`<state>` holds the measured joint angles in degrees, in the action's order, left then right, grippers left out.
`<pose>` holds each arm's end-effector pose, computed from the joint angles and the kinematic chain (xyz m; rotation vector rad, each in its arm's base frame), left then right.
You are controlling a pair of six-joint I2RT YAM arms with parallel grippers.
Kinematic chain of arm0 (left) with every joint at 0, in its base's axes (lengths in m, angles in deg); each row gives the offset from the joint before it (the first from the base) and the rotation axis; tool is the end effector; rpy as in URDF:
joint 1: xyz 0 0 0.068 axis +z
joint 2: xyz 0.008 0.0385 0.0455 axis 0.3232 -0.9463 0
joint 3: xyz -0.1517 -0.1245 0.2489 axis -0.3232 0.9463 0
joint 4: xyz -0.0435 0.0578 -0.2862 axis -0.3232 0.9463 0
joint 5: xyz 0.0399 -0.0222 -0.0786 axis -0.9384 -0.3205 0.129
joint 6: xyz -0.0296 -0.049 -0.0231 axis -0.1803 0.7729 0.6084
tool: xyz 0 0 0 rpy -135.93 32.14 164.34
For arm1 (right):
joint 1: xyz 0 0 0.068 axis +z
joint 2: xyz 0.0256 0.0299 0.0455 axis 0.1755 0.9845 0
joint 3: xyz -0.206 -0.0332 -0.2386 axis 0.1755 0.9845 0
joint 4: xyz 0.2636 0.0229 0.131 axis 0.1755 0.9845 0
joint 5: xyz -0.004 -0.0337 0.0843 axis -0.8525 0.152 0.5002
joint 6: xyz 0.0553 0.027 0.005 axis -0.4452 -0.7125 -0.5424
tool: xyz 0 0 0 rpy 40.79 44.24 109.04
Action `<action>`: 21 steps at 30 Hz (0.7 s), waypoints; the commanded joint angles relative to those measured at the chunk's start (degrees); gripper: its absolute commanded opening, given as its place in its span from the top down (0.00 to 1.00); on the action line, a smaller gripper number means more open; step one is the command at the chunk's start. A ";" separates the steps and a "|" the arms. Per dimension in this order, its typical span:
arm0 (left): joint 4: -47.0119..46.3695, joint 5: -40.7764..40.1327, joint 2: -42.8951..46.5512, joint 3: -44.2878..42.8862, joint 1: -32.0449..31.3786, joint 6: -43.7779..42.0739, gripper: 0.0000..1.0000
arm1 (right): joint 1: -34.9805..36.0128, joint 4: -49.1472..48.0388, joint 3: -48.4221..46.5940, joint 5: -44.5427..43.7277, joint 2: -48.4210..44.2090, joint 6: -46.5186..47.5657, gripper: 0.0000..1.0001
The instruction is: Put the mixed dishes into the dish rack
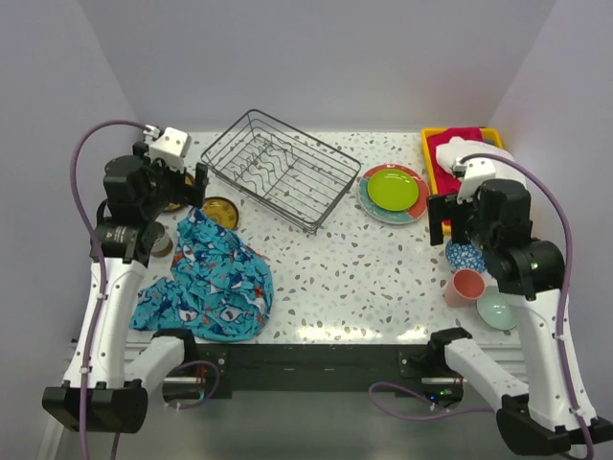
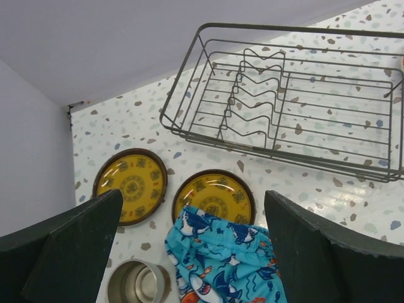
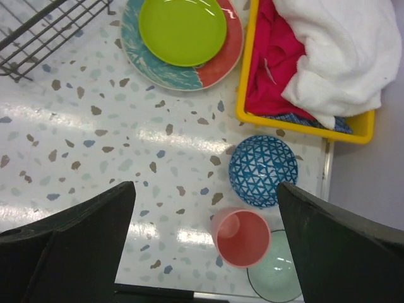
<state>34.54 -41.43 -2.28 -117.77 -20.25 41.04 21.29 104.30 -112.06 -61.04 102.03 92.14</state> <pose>0.2288 -0.0143 0.4384 0.3191 1.8258 -0.0645 0.1540 0.0223 0.4618 -0.2035 2.1520 -0.1220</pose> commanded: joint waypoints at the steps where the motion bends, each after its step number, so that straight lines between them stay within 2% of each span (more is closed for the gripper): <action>1: 3.85 -2.81 -0.50 -4.83 0.51 -5.49 0.00 | -0.19 -7.61 6.27 11.03 -1.91 0.71 0.01; 2: 4.29 -2.98 -0.33 -5.10 0.51 -6.19 0.00 | -0.11 -11.37 6.81 18.54 -2.09 3.33 0.01; 5: 5.44 -1.94 -0.33 -4.93 0.51 -7.16 0.00 | -0.11 -17.17 8.56 32.45 -2.09 10.36 0.02; 6: 6.31 -1.24 -0.42 -4.92 0.51 -7.16 0.00 | -0.19 -19.38 9.27 38.85 -1.74 10.04 0.02; 9: 9.20 1.14 -2.52 -5.10 0.51 -6.81 0.00 | 0.07 -25.55 9.89 44.35 3.43 6.53 0.08; 13: 9.75 7.02 -5.60 -3.26 0.42 -6.64 0.00 | 2.34 -25.39 6.03 42.09 14.84 5.55 0.18; 18: 2.90 10.28 -7.18 2.01 0.42 -4.27 0.01 | 6.30 -24.85 1.02 37.34 22.16 10.91 0.19; 21: 1.75 12.66 -8.41 3.94 0.42 -3.04 0.07 | 7.01 -27.05 -1.88 32.60 27.34 9.69 0.21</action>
<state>40.95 -33.76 -9.93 -115.84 -20.09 35.99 26.73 81.63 -107.66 -23.93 126.42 100.49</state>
